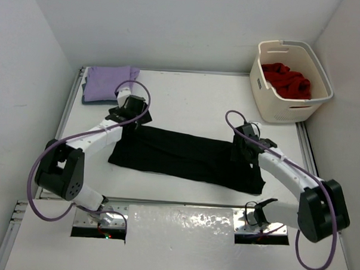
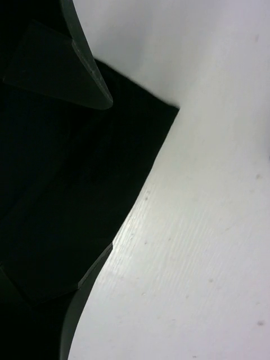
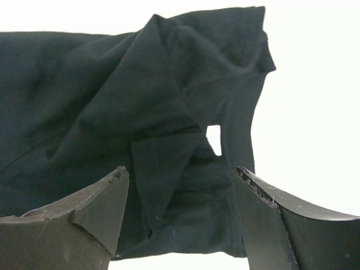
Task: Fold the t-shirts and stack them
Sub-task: Fold the other side of the tshirt into a rectangle, then rotate the tshirt 90 degrees, then grab the bottom of the folded rectangular tshirt with both arms
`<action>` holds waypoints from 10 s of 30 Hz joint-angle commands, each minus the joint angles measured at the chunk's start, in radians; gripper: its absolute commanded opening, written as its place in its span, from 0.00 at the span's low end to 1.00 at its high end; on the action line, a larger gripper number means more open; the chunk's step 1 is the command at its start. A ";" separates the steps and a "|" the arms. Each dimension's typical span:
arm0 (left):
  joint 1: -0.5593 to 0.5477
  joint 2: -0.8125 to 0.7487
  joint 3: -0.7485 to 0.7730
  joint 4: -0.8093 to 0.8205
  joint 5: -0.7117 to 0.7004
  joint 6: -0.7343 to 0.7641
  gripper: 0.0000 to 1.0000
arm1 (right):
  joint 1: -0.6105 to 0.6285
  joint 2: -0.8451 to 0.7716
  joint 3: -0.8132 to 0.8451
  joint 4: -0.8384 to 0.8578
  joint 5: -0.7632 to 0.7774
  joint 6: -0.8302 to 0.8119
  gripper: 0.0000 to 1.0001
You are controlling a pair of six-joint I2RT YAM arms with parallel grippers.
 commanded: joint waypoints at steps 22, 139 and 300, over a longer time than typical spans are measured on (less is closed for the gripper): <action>-0.006 0.186 -0.152 0.128 0.084 -0.007 1.00 | -0.040 -0.006 -0.043 -0.306 0.205 0.194 0.54; -0.734 0.274 0.152 -0.219 0.156 -0.037 1.00 | -0.127 1.568 1.696 0.380 -0.618 -0.045 0.99; -0.385 -0.144 -0.227 0.223 0.364 -0.057 0.00 | 0.123 -0.074 -0.109 0.475 -0.549 0.042 0.00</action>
